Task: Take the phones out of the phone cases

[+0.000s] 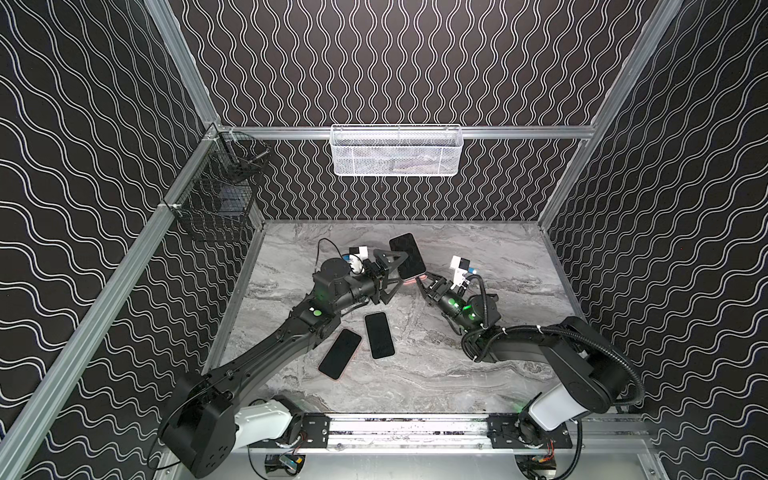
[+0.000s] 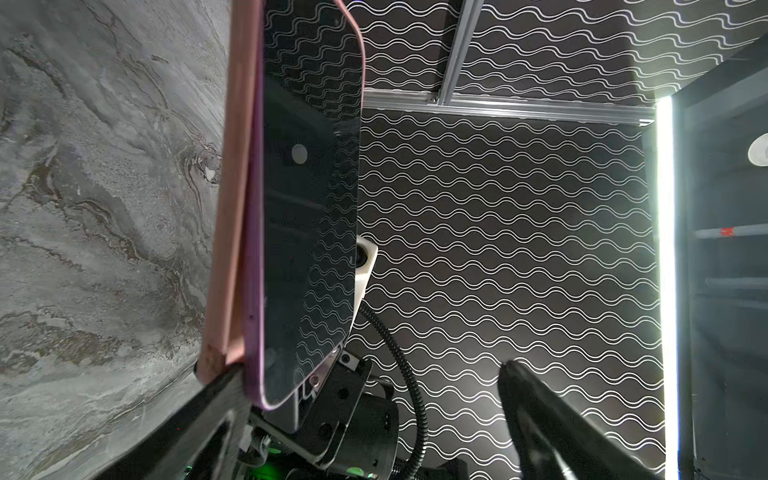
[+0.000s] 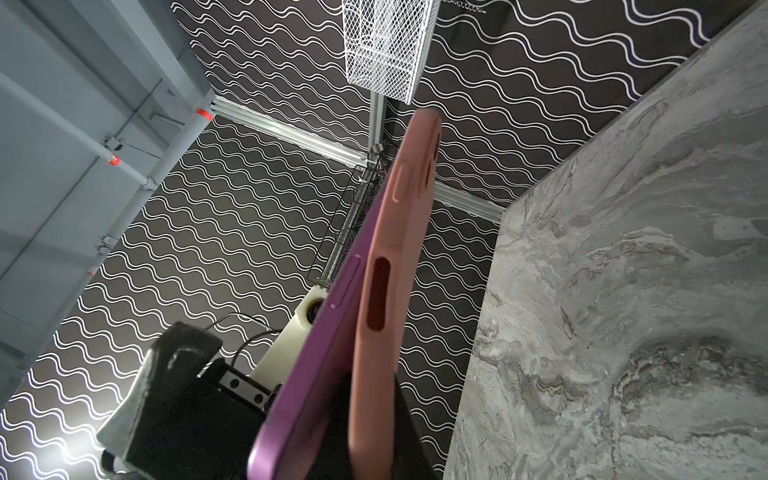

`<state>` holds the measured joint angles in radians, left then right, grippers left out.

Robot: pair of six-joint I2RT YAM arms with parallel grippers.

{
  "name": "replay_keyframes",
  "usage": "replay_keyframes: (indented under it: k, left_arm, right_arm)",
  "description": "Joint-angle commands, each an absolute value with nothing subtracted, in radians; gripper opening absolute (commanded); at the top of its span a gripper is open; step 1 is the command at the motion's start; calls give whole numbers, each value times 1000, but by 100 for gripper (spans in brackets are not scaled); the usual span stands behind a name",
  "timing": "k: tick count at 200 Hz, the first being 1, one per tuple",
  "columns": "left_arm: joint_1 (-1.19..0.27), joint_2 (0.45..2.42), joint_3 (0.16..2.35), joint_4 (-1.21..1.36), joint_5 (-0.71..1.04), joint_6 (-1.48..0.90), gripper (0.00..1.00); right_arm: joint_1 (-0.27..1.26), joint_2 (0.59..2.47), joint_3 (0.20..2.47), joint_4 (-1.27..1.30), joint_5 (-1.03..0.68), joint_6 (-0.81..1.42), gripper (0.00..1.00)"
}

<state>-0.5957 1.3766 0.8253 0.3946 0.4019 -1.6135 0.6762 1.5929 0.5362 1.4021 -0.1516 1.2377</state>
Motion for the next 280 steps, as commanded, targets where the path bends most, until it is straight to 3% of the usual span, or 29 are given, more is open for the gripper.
replay_keyframes:
  k: [1, 50, 72, 138, 209, 237, 280]
  left_arm:
    - [-597, 1383, 829, 416, 407, -1592, 96]
    - [-597, 1393, 825, 432, 400, -1594, 95]
    - [-595, 1400, 821, 432, 390, -1587, 91]
    - [-589, 1430, 824, 454, 364, -1561, 55]
    - [-588, 1453, 818, 484, 364, -1568, 31]
    - [-588, 1469, 821, 493, 377, -1581, 15]
    - [-588, 1483, 834, 505, 385, -1585, 2]
  right_arm:
    - [680, 1586, 549, 1479, -167, 1224, 9]
    - [684, 1580, 545, 1478, -164, 1224, 9]
    - [689, 1575, 543, 1475, -166, 1218, 9]
    - [709, 1556, 530, 1463, -165, 1207, 9]
    - [708, 1552, 526, 1468, -166, 1209, 9]
    - [709, 1550, 529, 1459, -166, 1209, 9]
    - [709, 1546, 516, 1458, -155, 1206, 9]
